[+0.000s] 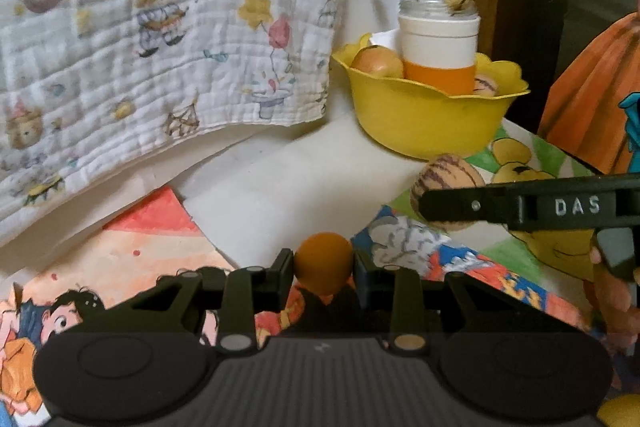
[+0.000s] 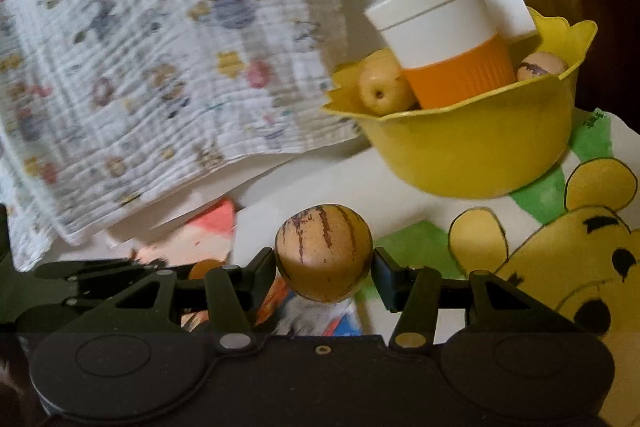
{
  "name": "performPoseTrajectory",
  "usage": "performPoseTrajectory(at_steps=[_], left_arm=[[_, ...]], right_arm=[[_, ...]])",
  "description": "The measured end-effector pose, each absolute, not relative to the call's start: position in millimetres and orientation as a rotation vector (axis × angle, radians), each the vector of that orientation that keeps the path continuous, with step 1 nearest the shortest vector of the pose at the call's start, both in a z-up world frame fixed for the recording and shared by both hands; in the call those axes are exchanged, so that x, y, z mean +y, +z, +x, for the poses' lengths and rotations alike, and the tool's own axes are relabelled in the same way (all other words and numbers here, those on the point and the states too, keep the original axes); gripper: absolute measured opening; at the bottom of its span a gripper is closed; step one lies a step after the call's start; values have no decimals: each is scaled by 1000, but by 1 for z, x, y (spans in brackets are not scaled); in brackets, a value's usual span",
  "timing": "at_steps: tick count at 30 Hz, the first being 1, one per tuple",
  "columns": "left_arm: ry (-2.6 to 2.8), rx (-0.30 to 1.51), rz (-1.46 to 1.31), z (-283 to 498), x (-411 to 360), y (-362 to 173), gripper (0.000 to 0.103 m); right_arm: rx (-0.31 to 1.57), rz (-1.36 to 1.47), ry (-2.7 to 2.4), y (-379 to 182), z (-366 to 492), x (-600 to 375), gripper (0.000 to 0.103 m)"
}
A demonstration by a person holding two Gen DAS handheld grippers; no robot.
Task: Organize fruits
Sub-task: 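Grasp the small orange with the left tool while the right tool grasps the striped fruit, then carry the small orange with the left tool while the right tool carries the striped fruit over the tray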
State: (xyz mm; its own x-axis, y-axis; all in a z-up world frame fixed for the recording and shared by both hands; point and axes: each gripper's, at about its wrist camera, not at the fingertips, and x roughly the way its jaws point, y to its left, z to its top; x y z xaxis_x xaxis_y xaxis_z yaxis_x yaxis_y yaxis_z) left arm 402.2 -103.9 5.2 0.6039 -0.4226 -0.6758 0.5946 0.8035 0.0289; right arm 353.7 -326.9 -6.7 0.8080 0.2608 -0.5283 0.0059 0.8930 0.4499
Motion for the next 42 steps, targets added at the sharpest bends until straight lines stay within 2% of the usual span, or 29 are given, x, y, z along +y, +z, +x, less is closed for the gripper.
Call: performPoseTrajectory(at_steps=[20,42], left_arm=[[-587,636,218,271,-53,52,35],[-561,748,176,154,-43,40,35]], right_arm=[[609,291,442,31,242,-294,54],[693,118,632,23,216,-268,54]])
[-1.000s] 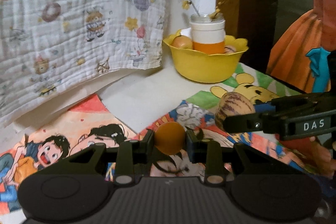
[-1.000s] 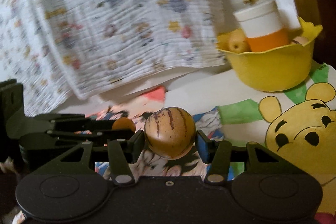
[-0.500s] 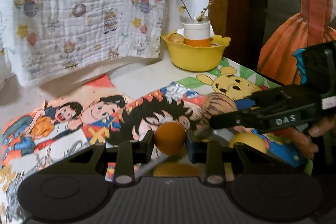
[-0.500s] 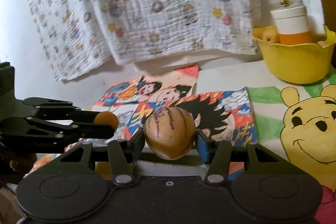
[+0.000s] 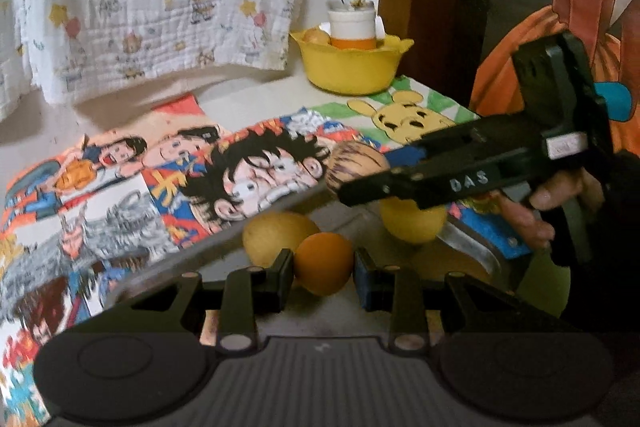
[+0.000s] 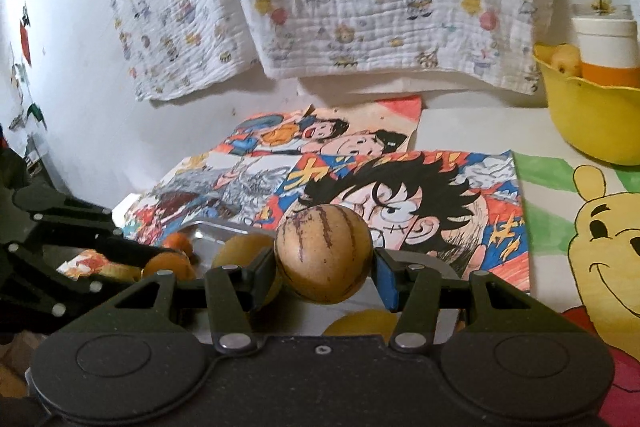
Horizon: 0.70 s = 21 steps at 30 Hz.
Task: Organize fruits
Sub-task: 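Carry the small orange with the left tool while the right tool carries the striped fruit over the tray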
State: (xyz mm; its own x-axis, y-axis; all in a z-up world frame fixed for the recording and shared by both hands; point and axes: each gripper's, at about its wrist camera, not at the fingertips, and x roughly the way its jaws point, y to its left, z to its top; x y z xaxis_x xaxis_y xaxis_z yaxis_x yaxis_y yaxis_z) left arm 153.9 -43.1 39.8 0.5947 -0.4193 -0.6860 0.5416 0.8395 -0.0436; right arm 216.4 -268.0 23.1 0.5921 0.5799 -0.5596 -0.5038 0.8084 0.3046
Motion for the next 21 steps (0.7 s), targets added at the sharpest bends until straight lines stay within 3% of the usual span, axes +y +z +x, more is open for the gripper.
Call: performPoseTrajectory(at_steps=[21], left_arm=[[-478,880,147,146,-59,6,35]], right_arm=[[805,-112,682,14,233,-249,54]])
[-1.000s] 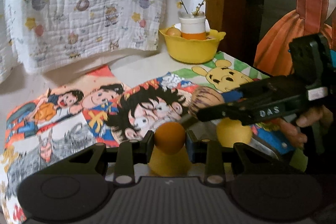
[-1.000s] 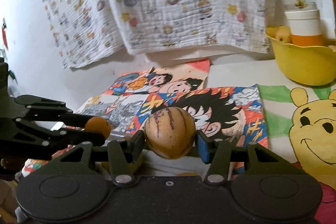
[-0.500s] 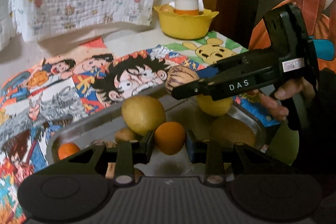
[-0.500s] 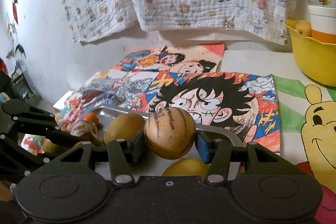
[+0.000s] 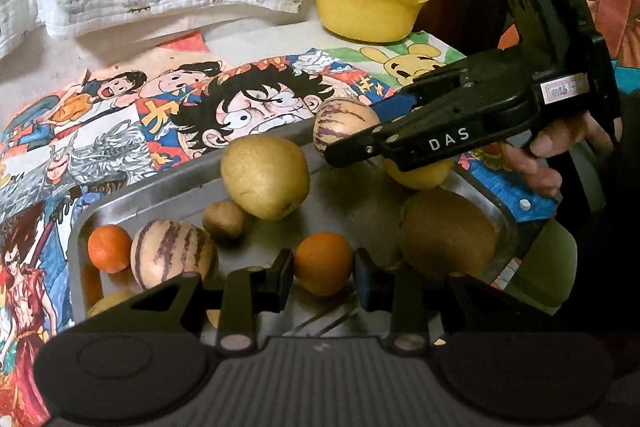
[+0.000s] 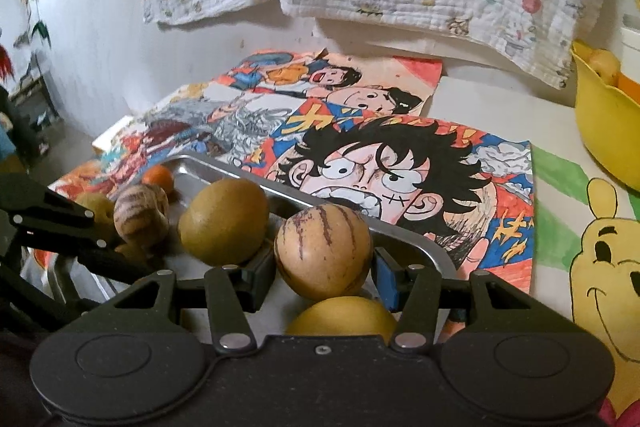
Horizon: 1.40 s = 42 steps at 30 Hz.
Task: Organize fruits
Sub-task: 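Carry the small orange with the left tool while the right tool carries the striped fruit over the tray, then release the small orange into the tray with the left tool while the right tool releases the striped fruit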
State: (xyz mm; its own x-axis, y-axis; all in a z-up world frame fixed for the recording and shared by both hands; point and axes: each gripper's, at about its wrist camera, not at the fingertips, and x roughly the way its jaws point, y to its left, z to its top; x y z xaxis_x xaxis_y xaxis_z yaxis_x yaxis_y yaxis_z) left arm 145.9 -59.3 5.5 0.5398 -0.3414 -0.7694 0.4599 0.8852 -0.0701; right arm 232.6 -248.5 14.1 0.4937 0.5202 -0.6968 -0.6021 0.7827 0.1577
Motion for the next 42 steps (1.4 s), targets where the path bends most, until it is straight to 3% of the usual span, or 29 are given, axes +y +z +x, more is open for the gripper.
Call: performPoseTrajectory(at_steps=[26,33,42], left_arm=[[-440,894,148,141,-57,1,36],[-424,891,144,136,-56,1,44],[-402,862,133,127,-54,3,56]], right_arm=[[798,-191,659,11,229,-239,56],[782,-182,648,13,222,-242,57],[747,-177,642,17,207,-244,66]])
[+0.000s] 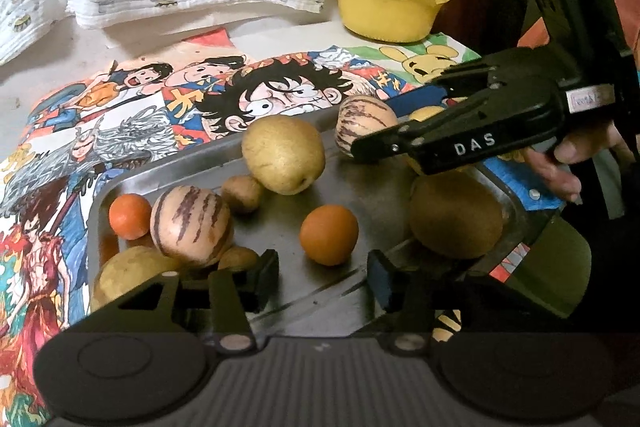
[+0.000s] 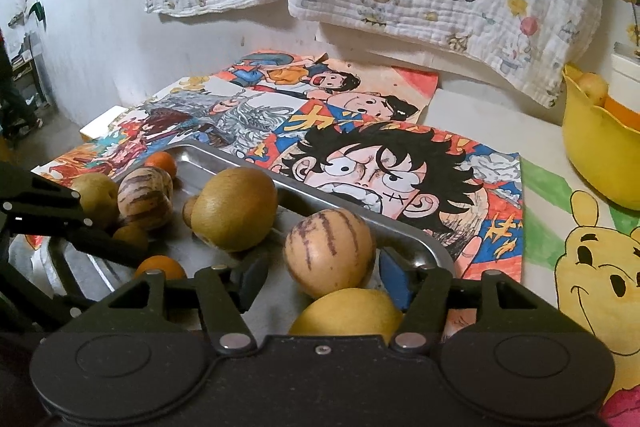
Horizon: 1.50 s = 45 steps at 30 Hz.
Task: Organize fruits
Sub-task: 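Release the small orange into the tray with the left tool while the right tool releases the striped fruit, then lift both open tools back from the tray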
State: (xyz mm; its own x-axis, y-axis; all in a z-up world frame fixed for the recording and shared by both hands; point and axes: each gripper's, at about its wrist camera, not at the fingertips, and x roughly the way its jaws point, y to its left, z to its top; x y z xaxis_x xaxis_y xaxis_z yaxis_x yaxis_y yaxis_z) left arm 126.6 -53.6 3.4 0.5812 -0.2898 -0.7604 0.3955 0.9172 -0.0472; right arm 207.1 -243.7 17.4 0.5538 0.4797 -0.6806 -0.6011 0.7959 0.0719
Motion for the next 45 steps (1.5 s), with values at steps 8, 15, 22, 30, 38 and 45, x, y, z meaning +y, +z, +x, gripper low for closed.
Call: performPoseTrajectory(at_steps=[8,15,22,30,38,45], left_arm=[[-380,806,105,109,-49,15,70],[-320,739,68,93,-39,31,82],[-246,690,33,77,-24,42,91],[-143,639,-1,58,-6,48,102],[-81,647,-3,34,4,42,103],[-47,674,7,15,6,33,103]], right_arm=[[706,-146,626,25,189,-249,78],[649,-122,610,38,167,-252,86],[605,-99,586,51,144,-252,93],[567,-75,563,65,112,-248,100],[561,-44,543,72,72,-241,102],[593,-28,483,72,47,-240,102]])
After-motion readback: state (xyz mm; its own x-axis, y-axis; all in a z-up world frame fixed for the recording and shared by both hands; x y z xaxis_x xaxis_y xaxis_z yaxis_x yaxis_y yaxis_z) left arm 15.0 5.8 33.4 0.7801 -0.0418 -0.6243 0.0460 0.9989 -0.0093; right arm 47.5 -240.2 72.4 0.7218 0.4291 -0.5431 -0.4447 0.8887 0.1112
